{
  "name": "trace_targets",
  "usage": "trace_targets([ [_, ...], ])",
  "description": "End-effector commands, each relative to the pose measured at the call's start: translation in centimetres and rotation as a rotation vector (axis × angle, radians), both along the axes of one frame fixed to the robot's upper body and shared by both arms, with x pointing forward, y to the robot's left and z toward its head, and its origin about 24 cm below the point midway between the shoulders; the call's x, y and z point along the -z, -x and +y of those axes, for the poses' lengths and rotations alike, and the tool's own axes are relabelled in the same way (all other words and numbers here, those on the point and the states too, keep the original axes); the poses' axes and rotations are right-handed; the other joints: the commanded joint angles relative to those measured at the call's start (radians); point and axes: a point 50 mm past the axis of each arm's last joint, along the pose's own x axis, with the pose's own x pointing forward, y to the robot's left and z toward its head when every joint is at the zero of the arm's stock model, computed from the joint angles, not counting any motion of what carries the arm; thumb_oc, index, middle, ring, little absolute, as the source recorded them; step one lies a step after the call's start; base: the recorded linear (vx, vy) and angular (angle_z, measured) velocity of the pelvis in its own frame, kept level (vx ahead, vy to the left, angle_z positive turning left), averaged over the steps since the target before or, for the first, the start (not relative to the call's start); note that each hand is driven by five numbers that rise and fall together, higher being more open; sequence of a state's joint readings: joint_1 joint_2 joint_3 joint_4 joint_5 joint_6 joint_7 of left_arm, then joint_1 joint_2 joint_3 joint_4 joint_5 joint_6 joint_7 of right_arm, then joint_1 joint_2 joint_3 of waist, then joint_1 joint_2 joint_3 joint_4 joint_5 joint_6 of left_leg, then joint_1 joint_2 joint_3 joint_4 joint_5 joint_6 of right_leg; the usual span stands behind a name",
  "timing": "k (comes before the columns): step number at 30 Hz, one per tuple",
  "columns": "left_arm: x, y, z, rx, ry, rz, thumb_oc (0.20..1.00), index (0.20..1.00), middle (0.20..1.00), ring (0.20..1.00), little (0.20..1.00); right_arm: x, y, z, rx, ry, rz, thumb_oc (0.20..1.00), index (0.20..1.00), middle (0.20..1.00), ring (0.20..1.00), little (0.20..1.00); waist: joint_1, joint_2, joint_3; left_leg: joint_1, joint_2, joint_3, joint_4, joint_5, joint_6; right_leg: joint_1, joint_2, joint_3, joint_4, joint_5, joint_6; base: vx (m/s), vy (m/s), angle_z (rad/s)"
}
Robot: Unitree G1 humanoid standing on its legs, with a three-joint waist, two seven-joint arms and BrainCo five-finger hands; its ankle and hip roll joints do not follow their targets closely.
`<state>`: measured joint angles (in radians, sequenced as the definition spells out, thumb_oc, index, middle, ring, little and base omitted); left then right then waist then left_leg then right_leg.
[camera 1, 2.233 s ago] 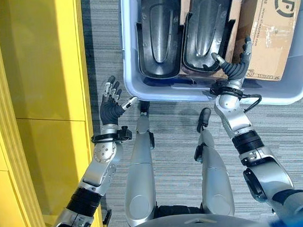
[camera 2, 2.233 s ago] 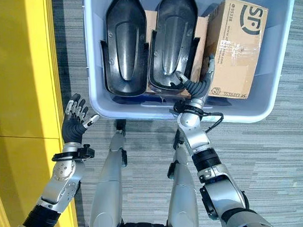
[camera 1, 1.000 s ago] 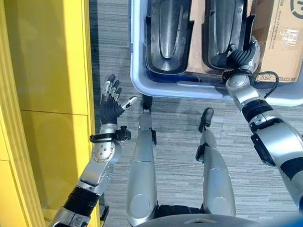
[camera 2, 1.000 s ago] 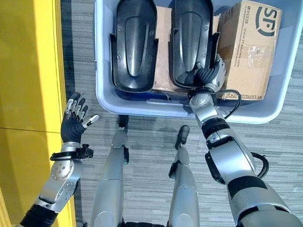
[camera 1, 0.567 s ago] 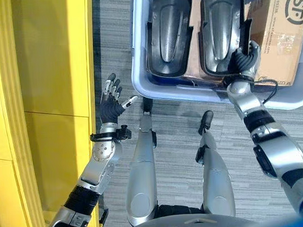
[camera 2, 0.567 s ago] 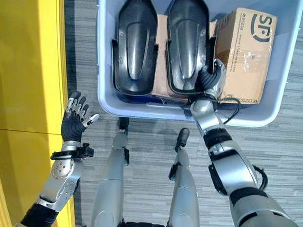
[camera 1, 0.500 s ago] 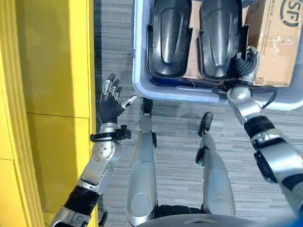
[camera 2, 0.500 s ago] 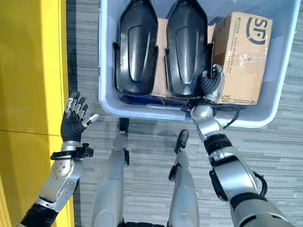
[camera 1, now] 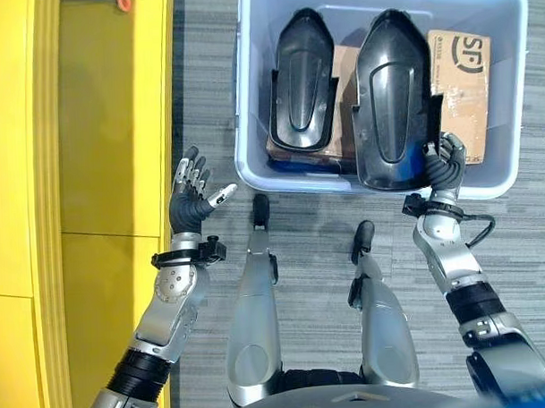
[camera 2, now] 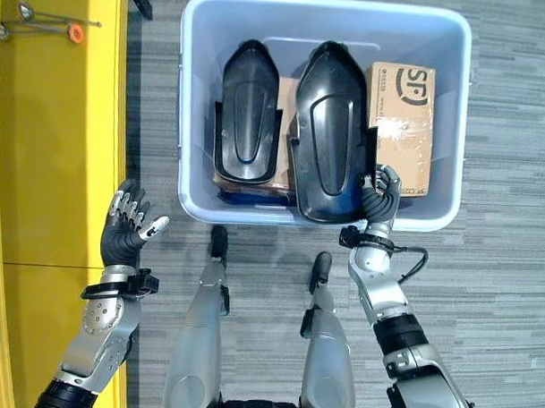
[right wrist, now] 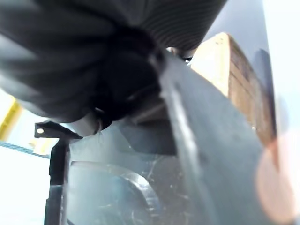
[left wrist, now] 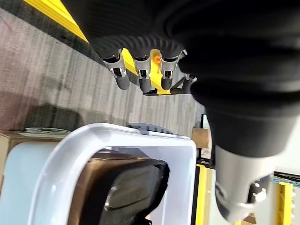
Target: Move parts from the plastic box to the shelf.
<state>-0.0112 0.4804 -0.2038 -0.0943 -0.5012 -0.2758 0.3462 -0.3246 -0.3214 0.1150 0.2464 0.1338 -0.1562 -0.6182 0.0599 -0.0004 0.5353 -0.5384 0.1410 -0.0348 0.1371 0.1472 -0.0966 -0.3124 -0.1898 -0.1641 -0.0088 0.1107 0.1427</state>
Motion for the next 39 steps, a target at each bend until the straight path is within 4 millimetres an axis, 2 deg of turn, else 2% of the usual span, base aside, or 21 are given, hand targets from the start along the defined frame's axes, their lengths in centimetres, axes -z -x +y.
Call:
trace_targets([
  [1,-0.7,1.4,0.6,0.016,-0.006,-0.038,1.000,1.000,1.000,1.000,1.000,-4.1,1.3,-1.3,-0.008,-0.039,-0.248,0.200,0.200,0.200,0.200,0.200,-0.010,-0.017,-0.056,0.088,0.005,0.034,0.003,-0.099,0.021,0.032,-0.041,-0.016,0.114,-0.122,0.011,0.05,-0.007,0.01],
  [6,-0.3,1.9,1.3,0.005,-0.012,-0.015,1.000,1.000,1.000,1.000,1.000,-4.4,2.5,-1.4,-0.047,-0.040,-0.282,0.200,0.200,0.200,0.200,0.200,-0.017,-0.022,-0.099,0.144,0.014,0.034,-0.023,-0.093,0.020,0.078,-0.042,-0.019,0.100,-0.126,0.014,0.06,-0.012,-0.01],
  [7,0.2,2.3,2.0,-0.010,-0.019,0.010,1.000,1.000,1.000,1.000,1.000,-4.1,3.5,-1.5,-0.084,-0.031,-0.276,0.200,0.200,0.200,0.200,0.200,-0.021,-0.029,-0.133,0.188,0.024,0.034,-0.033,-0.094,0.017,0.117,-0.040,-0.021,0.099,-0.135,0.016,0.08,-0.034,-0.07],
  [14,1.1,3.1,3.3,-0.048,-0.031,0.059,1.000,1.000,1.000,1.000,1.000,-2.3,5.2,-1.6,-0.173,-0.052,-0.195,0.200,0.200,0.200,0.200,0.200,-0.035,-0.033,-0.193,0.262,0.041,0.034,-0.044,-0.096,0.013,0.177,-0.029,-0.024,0.105,-0.156,0.015,0.04,-0.033,0.00],
  [16,2.5,4.5,4.8,-0.114,-0.039,0.136,1.000,1.000,1.000,1.000,1.000,0.3,6.7,-1.2,-0.278,-0.121,-0.070,0.200,0.200,0.200,0.200,0.200,-0.040,-0.028,-0.259,0.347,0.080,0.038,-0.073,-0.081,-0.001,0.234,0.007,-0.019,0.135,-0.200,0.003,0.06,-0.158,-0.07],
  [19,4.4,6.4,5.7,-0.170,0.005,0.227,1.000,1.000,1.000,1.000,1.000,1.5,7.3,-0.7,-0.377,-0.184,0.003,0.200,0.200,0.200,0.200,0.200,-0.024,-0.017,-0.296,0.414,0.123,0.033,-0.085,-0.057,-0.010,0.278,0.057,-0.022,0.193,-0.272,-0.028,-0.01,-0.178,-0.11],
  [20,4.4,6.5,5.7,-0.170,0.006,0.229,1.000,1.000,1.000,1.000,1.000,1.5,7.3,-0.7,-0.378,-0.184,0.004,0.200,0.200,0.200,0.200,0.200,-0.025,-0.016,-0.295,0.417,0.124,0.033,-0.086,-0.057,-0.011,0.280,0.058,-0.022,0.194,-0.273,-0.028,-0.11,-0.227,-0.05],
  [21,5.2,7.3,5.9,-0.192,0.030,0.263,1.000,1.000,1.000,1.000,1.000,1.2,7.4,-0.7,-0.410,-0.162,0.007,0.200,0.200,0.200,0.200,0.200,-0.008,-0.014,-0.290,0.419,0.146,0.017,-0.090,-0.021,-0.020,0.291,0.086,-0.035,0.210,-0.298,-0.053,-0.08,-0.156,0.02],
  [22,5.2,7.3,5.8,-0.192,0.030,0.263,1.000,1.000,1.000,1.000,1.000,1.2,7.4,-0.7,-0.411,-0.161,0.007,0.200,0.200,0.200,0.200,0.200,-0.010,-0.012,-0.290,0.419,0.148,0.015,-0.092,-0.020,-0.022,0.292,0.088,-0.037,0.210,-0.299,-0.054,-0.13,-0.221,0.12],
  [26,6.3,8.5,5.9,-0.211,0.067,0.312,1.000,1.000,1.000,1.000,1.000,0.0,6.6,-0.7,-0.469,-0.115,-0.013,0.200,0.200,0.200,0.200,0.200,0.038,0.013,-0.272,0.397,0.182,-0.042,-0.149,0.143,-0.064,0.295,0.147,-0.092,0.199,-0.319,-0.092,-0.18,-0.197,0.17],
  [27,6.7,8.3,5.8,-0.210,0.081,0.325,1.000,1.000,1.000,1.000,1.000,-0.3,6.2,-1.3,-0.453,-0.101,-0.014,0.200,0.200,0.200,0.200,0.200,0.058,0.019,-0.259,0.361,0.179,-0.008,-0.169,0.203,-0.066,0.294,0.142,-0.144,0.187,-0.319,-0.106,-0.23,-0.178,0.50],
  [28,6.7,8.3,5.8,-0.210,0.081,0.324,1.000,1.000,1.000,1.000,1.000,-0.3,6.2,-1.4,-0.453,-0.101,-0.015,0.200,0.200,0.200,0.200,0.200,0.057,0.021,-0.261,0.357,0.180,-0.011,-0.169,0.205,-0.066,0.292,0.143,-0.145,0.184,-0.315,-0.106,-0.26,-0.166,1.03],
  [29,6.8,8.1,5.8,-0.211,0.088,0.324,1.000,1.000,1.000,1.000,1.000,-0.3,6.1,-1.6,-0.444,-0.089,-0.008,0.200,0.200,0.200,0.200,0.200,0.063,0.011,-0.257,0.350,0.168,0.041,-0.153,0.177,-0.051,0.291,0.124,-0.181,0.167,-0.304,-0.105,-0.34,-0.178,1.27],
  [30,6.9,7.7,5.3,-0.195,0.100,0.316,1.000,1.000,1.000,1.000,1.000,0.0,6.4,-2.1,-0.421,-0.073,0.013,0.200,0.200,0.200,0.200,0.200,0.073,-0.007,-0.264,0.353,0.137,0.066,-0.039,0.082,-0.029,0.270,0.086,-0.241,0.149,-0.268,-0.100,-0.33,-0.180,1.14],
  [31,6.9,7.7,5.3,-0.195,0.100,0.316,1.000,1.000,1.000,1.000,1.000,0.0,6.4,-2.1,-0.421,-0.073,0.013,0.200,0.200,0.200,0.200,0.200,0.072,-0.006,-0.264,0.350,0.136,0.063,-0.034,0.079,-0.029,0.270,0.085,-0.242,0.150,-0.269,-0.100,-0.28,-0.192,0.95],
  [32,6.8,7.4,5.2,-0.188,0.104,0.307,1.000,1.000,1.000,1.000,1.000,0.2,6.6,-2.3,-0.412,-0.083,0.015,0.200,0.200,0.200,0.200,0.200,0.064,-0.014,-0.272,0.381,0.137,0.085,0.028,0.024,-0.031,0.272,0.073,-0.257,0.149,-0.280,-0.104,-0.15,-0.086,0.97],
  [33,7.0,7.1,4.6,-0.165,0.120,0.310,1.000,1.000,1.000,1.000,1.000,1.3,7.6,-2.7,-0.376,-0.122,0.044,0.200,0.200,0.200,0.200,0.200,0.034,-0.011,-0.288,0.433,0.155,0.140,0.091,-0.050,-0.021,0.270,0.052,-0.321,0.158,-0.285,-0.115,-0.20,-0.066,1.61],
  [35,7.0,6.6,4.0,-0.136,0.143,0.305,1.000,1.000,1.000,1.000,1.000,2.2,8.6,-3.1,-0.340,-0.157,0.068,0.200,0.200,0.200,0.200,0.200,-0.004,-0.001,-0.307,0.508,0.193,0.201,0.120,-0.085,-0.027,0.263,0.018,-0.393,0.169,-0.269,-0.113,-0.17,0.084,1.84],
  [36,7.0,6.6,4.0,-0.135,0.143,0.306,1.000,1.000,1.000,1.000,1.000,2.2,8.7,-3.1,-0.339,-0.157,0.070,0.200,0.200,0.200,0.200,0.200,-0.006,0.000,-0.307,0.509,0.193,0.199,0.119,-0.086,-0.027,0.265,0.017,-0.396,0.171,-0.271,-0.111,-0.10,0.232,1.12],
  [38,6.8,6.4,3.6,-0.114,0.142,0.294,1.000,1.000,1.000,1.000,1.000,3.1,9.5,-3.4,-0.321,-0.190,0.103,0.200,0.200,0.200,0.200,0.200,-0.025,0.018,-0.325,0.573,0.190,0.198,0.070,-0.109,-0.039,0.252,-0.022,-0.431,0.198,-0.250,-0.095,-0.04,0.226,0.87],
  [39,6.7,6.2,3.3,-0.096,0.144,0.285,1.000,1.000,1.000,1.000,1.000,3.3,9.6,-3.4,-0.318,-0.199,0.110,0.200,0.200,0.200,0.200,0.200,-0.030,0.031,-0.340,0.583,0.158,0.186,-0.004,-0.140,-0.038,0.248,-0.046,-0.450,0.203,-0.229,-0.073,0.00,0.177,1.04],
])
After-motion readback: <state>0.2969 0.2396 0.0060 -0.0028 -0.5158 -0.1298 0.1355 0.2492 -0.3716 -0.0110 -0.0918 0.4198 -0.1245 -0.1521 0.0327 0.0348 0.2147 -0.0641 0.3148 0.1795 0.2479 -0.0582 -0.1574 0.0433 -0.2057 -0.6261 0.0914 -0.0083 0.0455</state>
